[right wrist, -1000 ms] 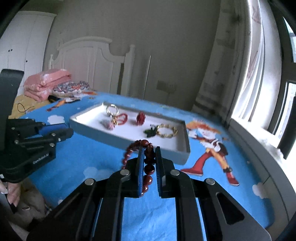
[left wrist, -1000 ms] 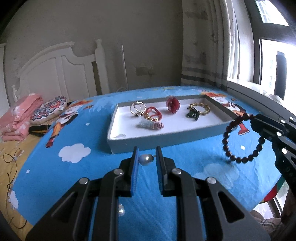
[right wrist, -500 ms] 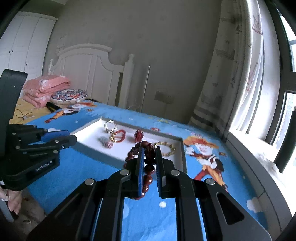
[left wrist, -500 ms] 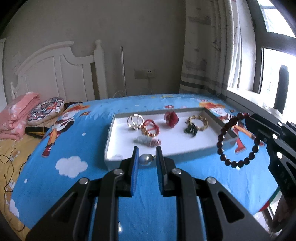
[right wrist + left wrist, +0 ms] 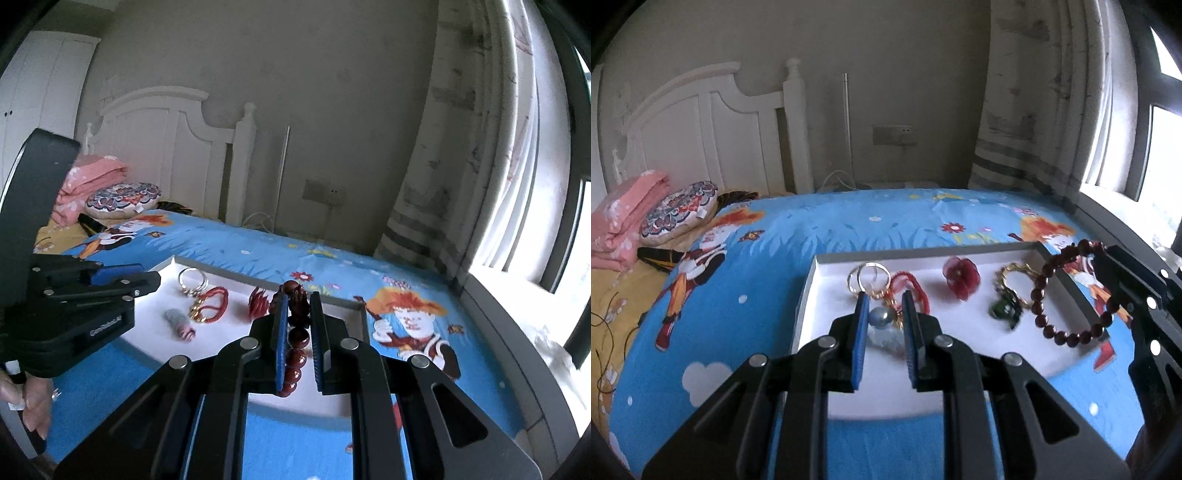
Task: Organize jewelry
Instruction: 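Carry the bracelet and pearl over the white tray and open both tools, then withdraw both tools from the tray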
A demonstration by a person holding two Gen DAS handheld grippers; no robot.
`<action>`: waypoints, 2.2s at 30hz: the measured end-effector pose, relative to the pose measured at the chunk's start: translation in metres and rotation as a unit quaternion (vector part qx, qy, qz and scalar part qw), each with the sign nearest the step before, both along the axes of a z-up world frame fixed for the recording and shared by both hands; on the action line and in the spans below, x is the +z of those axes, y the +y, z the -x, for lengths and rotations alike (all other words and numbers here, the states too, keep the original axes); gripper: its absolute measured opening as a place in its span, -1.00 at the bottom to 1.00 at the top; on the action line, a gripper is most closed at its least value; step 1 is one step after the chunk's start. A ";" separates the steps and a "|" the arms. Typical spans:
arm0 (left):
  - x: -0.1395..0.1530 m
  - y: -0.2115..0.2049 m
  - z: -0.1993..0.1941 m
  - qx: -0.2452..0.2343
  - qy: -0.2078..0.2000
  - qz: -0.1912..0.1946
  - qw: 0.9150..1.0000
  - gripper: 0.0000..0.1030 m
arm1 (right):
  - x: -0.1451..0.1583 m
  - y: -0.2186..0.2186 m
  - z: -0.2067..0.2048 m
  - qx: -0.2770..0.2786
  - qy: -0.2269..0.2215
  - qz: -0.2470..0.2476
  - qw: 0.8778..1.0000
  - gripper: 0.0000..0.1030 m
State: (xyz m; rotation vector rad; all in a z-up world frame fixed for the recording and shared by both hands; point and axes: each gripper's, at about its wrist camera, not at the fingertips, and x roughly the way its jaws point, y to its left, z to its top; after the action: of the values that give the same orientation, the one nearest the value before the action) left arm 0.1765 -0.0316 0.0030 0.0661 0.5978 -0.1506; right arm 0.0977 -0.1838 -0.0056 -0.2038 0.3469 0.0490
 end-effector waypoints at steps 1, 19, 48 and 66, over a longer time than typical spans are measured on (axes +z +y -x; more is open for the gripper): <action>0.000 -0.002 -0.003 0.001 -0.001 -0.003 1.000 -0.66 | 0.000 0.001 -0.006 0.000 0.002 0.000 1.000 -0.75; -0.025 -0.009 -0.039 0.046 0.006 -0.050 0.998 0.33 | -0.016 -0.005 -0.064 -0.018 0.065 -0.043 0.997 -0.44; 0.010 0.014 0.056 0.037 -0.049 -0.021 0.998 0.91 | -0.009 -0.025 0.012 -0.020 0.093 -0.055 0.994 0.63; 0.002 0.008 0.076 0.033 -0.033 -0.026 0.999 0.91 | -0.012 -0.028 0.012 -0.021 0.120 -0.071 0.990 0.63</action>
State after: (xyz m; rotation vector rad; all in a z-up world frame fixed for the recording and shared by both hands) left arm 0.1004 -0.0237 0.0050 0.1019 0.5365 -0.0673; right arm 0.0859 -0.2113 -0.0180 -0.0495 0.5856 0.0563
